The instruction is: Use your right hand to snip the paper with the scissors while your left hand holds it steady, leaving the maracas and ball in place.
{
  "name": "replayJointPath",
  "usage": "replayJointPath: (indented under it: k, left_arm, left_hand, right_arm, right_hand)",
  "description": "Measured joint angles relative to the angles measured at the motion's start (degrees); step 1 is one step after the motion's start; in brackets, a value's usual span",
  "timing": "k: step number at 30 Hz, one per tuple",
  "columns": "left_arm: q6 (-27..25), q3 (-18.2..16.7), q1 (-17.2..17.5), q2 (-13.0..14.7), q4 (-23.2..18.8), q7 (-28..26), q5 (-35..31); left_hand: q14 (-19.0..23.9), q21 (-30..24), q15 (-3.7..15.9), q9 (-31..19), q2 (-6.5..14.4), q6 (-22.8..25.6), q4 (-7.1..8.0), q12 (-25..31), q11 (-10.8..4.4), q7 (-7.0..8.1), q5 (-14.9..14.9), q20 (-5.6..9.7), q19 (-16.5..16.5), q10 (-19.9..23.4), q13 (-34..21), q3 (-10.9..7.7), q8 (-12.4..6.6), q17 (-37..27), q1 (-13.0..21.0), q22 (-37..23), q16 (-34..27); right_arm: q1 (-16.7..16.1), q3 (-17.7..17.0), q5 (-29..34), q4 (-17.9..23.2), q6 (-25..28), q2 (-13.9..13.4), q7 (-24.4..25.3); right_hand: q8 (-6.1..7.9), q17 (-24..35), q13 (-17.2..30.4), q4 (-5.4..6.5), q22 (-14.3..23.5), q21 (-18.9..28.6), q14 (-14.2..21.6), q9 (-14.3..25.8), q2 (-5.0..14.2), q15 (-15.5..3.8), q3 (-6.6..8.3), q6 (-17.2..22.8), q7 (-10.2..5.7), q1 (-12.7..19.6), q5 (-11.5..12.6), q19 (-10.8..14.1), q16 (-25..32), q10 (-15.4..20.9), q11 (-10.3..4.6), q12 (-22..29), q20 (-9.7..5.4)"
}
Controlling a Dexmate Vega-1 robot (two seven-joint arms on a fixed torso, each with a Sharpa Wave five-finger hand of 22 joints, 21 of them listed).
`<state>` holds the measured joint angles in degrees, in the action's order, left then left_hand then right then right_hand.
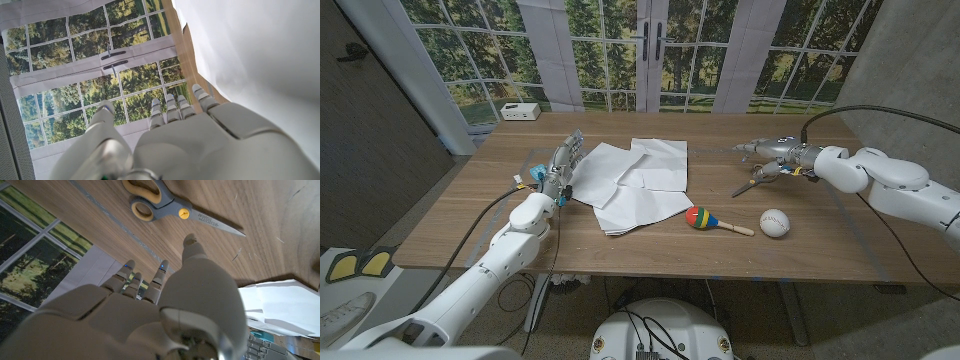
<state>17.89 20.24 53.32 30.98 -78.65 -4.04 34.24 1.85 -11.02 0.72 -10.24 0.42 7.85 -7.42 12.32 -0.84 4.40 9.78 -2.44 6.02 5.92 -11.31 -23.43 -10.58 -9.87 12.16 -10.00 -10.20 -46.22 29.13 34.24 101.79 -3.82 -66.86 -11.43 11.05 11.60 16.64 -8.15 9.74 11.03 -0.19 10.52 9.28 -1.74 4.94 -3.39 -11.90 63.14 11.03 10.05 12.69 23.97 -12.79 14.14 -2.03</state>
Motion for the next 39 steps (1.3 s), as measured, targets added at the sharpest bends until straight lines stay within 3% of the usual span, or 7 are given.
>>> replayJointPath:
  k: [31, 39]
  left_arm:
    - [-0.4, 0.1, 0.8, 0.3, -1.8, -1.8, -1.3]
    - [-0.4, 0.1, 0.8, 0.2, -1.8, -1.9, -1.3]
  left_hand:
    - [0.2, 0.0, 0.23, 0.0, 0.0, -0.7, 0.0, 0.0, -0.09, -0.1, 0.0, 0.0, 0.0, 0.7, 0.0, 0.0, 0.0, 0.0, 0.0, 0.0, 0.0]
    - [0.2, 0.0, 0.21, 0.0, 0.0, -0.5, 0.0, 0.0, -0.17, -0.32, 0.0, 0.0, 0.0, 0.8, 0.0, 0.0, 0.0, 0.0, 0.0, 0.0, 0.0]
  right_arm:
    - [1.3, 1.7, 6.6, -2.3, -3.9, 0.1, 0.6]
    - [2.0, 2.1, 7.4, -2.8, -4.6, 0.4, -0.7]
  right_hand:
    - [0.0, 0.3, 0.0, 0.08, 0.0, 0.0, 0.0, 0.0, 0.31, 0.0, 1.33, 0.4, 0.03, 1.5, 0.0, -0.2, 0.0, 0.6, 0.0, -0.7, -0.22]
    - [0.63, 0.3, 0.0, 0.32, 0.0, 0.0, 0.0, 0.0, 0.31, 0.0, 1.56, 1.9, 0.02, 1.5, 0.0, -0.2, 0.0, 1.2, 0.0, -0.7, -0.21]
